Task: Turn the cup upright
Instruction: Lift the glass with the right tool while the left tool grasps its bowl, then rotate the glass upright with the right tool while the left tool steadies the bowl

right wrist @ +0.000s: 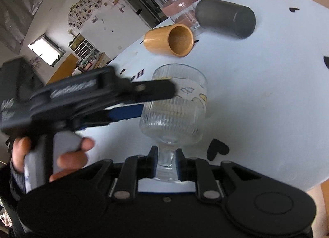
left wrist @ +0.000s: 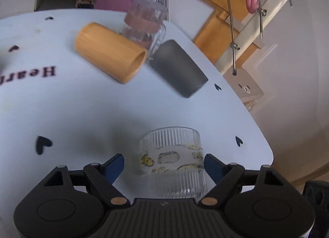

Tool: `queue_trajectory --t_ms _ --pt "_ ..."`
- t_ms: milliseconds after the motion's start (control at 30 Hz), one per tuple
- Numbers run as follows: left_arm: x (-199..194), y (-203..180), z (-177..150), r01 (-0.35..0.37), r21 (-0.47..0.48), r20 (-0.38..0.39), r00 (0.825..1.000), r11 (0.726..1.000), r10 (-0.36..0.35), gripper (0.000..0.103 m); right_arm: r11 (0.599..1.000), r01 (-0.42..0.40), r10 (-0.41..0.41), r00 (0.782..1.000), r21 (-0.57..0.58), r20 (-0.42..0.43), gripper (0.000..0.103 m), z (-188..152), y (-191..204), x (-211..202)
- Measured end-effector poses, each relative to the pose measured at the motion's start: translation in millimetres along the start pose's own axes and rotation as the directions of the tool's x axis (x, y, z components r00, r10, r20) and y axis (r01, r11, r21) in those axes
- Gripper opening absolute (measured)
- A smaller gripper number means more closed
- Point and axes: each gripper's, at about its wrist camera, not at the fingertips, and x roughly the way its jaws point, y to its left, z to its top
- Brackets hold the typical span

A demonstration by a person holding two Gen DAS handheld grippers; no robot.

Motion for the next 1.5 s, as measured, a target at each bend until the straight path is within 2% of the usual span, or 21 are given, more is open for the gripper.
queue_trajectory --t_ms 233,367,467,600,733,867,933,1033,1100,1200,1267,1333,1500 --pt "11 -8 3 0.016 0.002 -0.027 1.000 1.000 -0.016 0.074 0.998 0.023 -0.023 1.000 -0.054 0.006 0.020 -2 7 -2" --pt "3 -13 -6 0.020 0.028 0.035 0.999 0.999 -0.021 0.073 0.994 0.041 -0.039 0.999 -0.100 0.017 0.021 -6 12 -5" --pt "-11 -17 -11 0.002 0.049 0.082 0.997 0.999 -0.006 0.073 0.978 0.069 -0.061 0.997 -0.198 0.046 0.021 -13 23 -7" --pt "-40 -27 -17 -0.011 0.116 0.178 0.984 0.993 -0.010 0.073 0.926 0.151 -0.104 0.983 -0.347 0.152 0.018 -27 37 -10" --pt "-57 -44 -31 -0.066 0.232 0.234 0.972 0.970 0.010 0.073 0.838 0.264 -0.136 0.949 -0.478 0.285 0.018 -48 45 -5" --pt "-65 -57 -48 -0.107 0.327 0.251 0.968 0.939 0.023 0.073 0.749 0.354 -0.144 0.912 -0.560 0.384 0.018 -70 45 3" --pt "-66 -63 -56 -0.124 0.371 0.255 0.967 0.920 0.028 0.073 0.748 0.356 -0.138 0.909 -0.560 0.393 0.019 -76 41 6" --pt "-67 -70 -65 -0.146 0.416 0.261 0.965 0.898 0.036 0.073 0.759 0.359 -0.133 0.902 -0.543 0.411 0.035 -81 37 5" --pt "-66 -72 -67 -0.152 0.430 0.263 0.964 0.890 0.038 0.072 0.760 0.364 -0.113 0.890 -0.538 0.442 0.072 -86 38 -3" --pt "-65 -73 -68 -0.156 0.439 0.263 0.964 0.885 0.040 0.072 0.737 0.391 -0.075 0.857 -0.551 0.509 0.085 -93 46 -18" --pt "-64 -73 -68 -0.156 0.444 0.261 0.965 0.882 0.039 0.072 0.732 0.402 -0.055 0.839 -0.550 0.541 0.088 -93 51 -25" --pt "-65 -74 -69 -0.156 0.450 0.259 0.965 0.879 0.039 0.072 0.734 0.399 -0.045 0.835 -0.549 0.548 0.087 -89 53 -29" --pt "-65 -76 -70 -0.158 0.456 0.260 0.965 0.876 0.039 0.073 0.751 0.370 -0.036 0.850 -0.548 0.525 0.074 -79 56 -28"
